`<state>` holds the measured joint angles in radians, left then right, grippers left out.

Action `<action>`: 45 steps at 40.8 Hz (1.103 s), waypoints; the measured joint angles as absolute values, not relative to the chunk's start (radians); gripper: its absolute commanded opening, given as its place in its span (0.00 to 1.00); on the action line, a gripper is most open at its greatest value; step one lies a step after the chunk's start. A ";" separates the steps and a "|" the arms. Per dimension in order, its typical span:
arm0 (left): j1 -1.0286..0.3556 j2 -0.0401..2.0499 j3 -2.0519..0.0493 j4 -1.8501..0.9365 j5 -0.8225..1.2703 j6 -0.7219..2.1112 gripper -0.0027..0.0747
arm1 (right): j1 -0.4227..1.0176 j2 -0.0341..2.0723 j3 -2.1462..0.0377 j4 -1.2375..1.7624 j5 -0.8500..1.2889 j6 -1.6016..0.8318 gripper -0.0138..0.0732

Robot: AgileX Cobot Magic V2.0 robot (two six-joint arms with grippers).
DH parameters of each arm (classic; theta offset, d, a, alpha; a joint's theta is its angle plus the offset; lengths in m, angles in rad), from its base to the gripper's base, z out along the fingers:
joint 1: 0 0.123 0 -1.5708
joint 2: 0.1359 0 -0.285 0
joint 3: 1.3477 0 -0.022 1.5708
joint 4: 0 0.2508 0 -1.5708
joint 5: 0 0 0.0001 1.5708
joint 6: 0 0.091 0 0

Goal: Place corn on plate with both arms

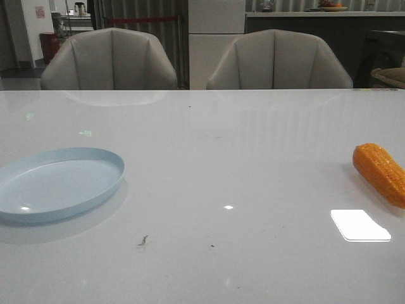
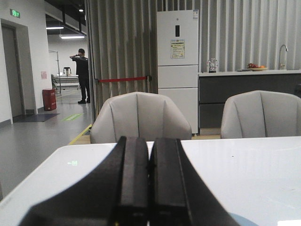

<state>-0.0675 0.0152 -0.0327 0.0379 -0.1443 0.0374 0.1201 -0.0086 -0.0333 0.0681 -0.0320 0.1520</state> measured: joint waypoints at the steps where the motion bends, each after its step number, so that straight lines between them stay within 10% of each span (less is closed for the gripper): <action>1: -0.068 0.020 -0.047 0.048 -0.133 0.037 0.16 | 0.120 -0.009 -0.051 0.068 -0.028 0.152 0.23; 22: -0.068 0.438 -0.517 0.138 -0.035 0.037 0.16 | 0.120 0.385 -0.541 -0.019 0.045 0.152 0.23; 45: -0.068 1.007 -0.571 0.138 -0.032 0.037 0.16 | 0.120 1.006 -0.566 -0.021 -0.006 0.152 0.23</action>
